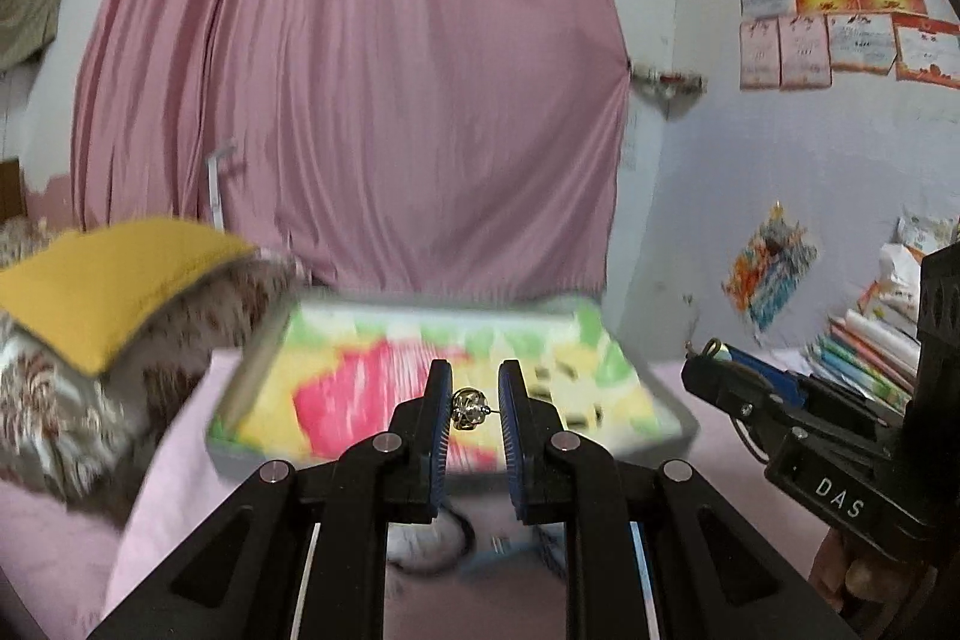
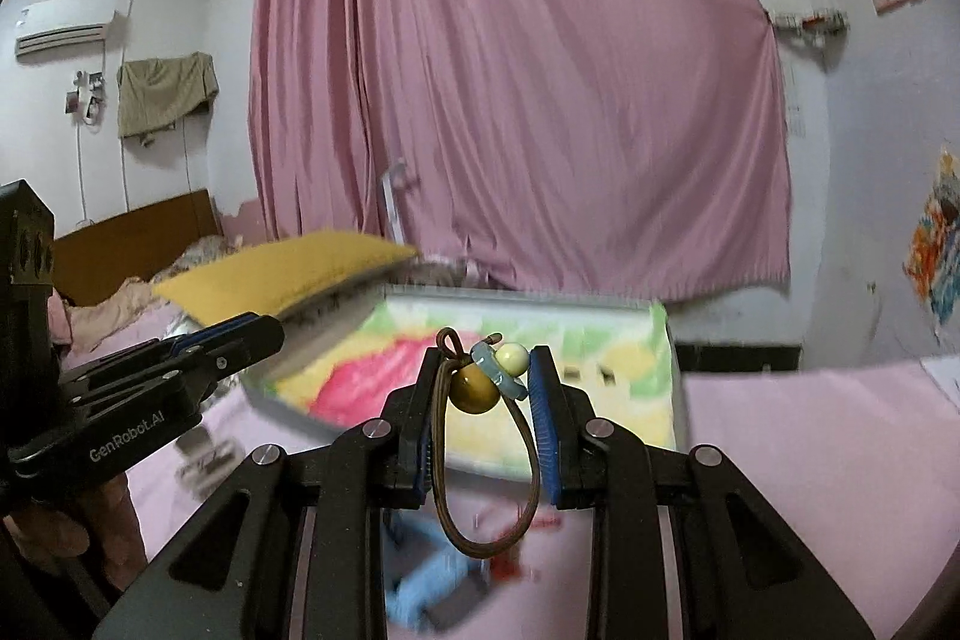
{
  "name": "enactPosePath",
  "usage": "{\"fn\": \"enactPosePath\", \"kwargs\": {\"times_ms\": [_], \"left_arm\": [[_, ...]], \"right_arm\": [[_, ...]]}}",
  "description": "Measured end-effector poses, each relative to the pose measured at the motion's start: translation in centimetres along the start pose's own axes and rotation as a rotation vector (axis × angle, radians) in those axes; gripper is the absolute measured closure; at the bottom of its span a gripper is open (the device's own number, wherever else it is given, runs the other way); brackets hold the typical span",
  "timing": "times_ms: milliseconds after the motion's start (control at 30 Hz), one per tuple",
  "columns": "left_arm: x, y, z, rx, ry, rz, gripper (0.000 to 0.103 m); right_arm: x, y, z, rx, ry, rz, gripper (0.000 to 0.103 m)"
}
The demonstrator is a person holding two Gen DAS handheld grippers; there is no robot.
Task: Organize jewelry
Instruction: 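Carry both held items over the silver tray and open both tools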
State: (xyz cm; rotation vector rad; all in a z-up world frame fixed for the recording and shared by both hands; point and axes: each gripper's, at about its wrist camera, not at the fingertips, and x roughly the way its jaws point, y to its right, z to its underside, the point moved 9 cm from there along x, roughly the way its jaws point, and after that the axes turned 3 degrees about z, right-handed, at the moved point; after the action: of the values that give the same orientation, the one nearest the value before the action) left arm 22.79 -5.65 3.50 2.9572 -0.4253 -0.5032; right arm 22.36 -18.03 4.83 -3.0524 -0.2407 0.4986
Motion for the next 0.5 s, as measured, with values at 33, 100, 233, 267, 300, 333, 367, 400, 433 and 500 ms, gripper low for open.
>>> {"fn": "enactPosePath", "kwargs": {"times_ms": [33,100,233,267,300,333,367,400,433,500], "left_arm": [[0.4,-0.2,-0.6,0.012,0.019,-0.007,0.088],[1.0,-0.5,-1.5,0.025,0.05,-0.012,0.088],[2.9,-1.5,-3.2,0.041,0.095,-0.031,0.088],[3.6,-1.8,-3.5,0.042,0.094,-0.038,0.088],[4.3,-2.1,-3.7,0.039,0.082,-0.042,0.088],[5.0,-2.4,-3.7,0.034,0.061,-0.048,0.088],[5.8,-2.8,-3.6,0.025,0.029,-0.059,0.088],[6.8,-3.3,-3.2,0.01,-0.017,-0.07,0.088],[7.5,-3.7,-2.8,-0.006,-0.058,-0.077,0.088],[8.9,-4.6,-1.7,-0.045,-0.144,-0.082,0.088]], "right_arm": [[0.5,-0.1,-0.6,-0.011,0.022,0.008,0.079],[1.6,-0.4,-1.8,-0.032,0.054,0.019,0.079],[4.0,-0.8,-3.1,-0.068,0.067,0.036,0.079],[4.9,-0.9,-3.2,-0.073,0.049,0.035,0.079],[5.6,-1.1,-3.1,-0.072,0.03,0.03,0.079],[6.3,-1.1,-2.9,-0.069,0.003,0.026,0.079],[7.3,-1.2,-2.6,-0.065,-0.034,0.02,0.079],[8.2,-1.3,-2.0,-0.058,-0.075,0.014,0.079],[8.7,-1.2,-1.7,-0.057,-0.098,0.011,0.079],[10.0,-1.1,-0.5,-0.055,-0.168,0.002,0.079]]}}
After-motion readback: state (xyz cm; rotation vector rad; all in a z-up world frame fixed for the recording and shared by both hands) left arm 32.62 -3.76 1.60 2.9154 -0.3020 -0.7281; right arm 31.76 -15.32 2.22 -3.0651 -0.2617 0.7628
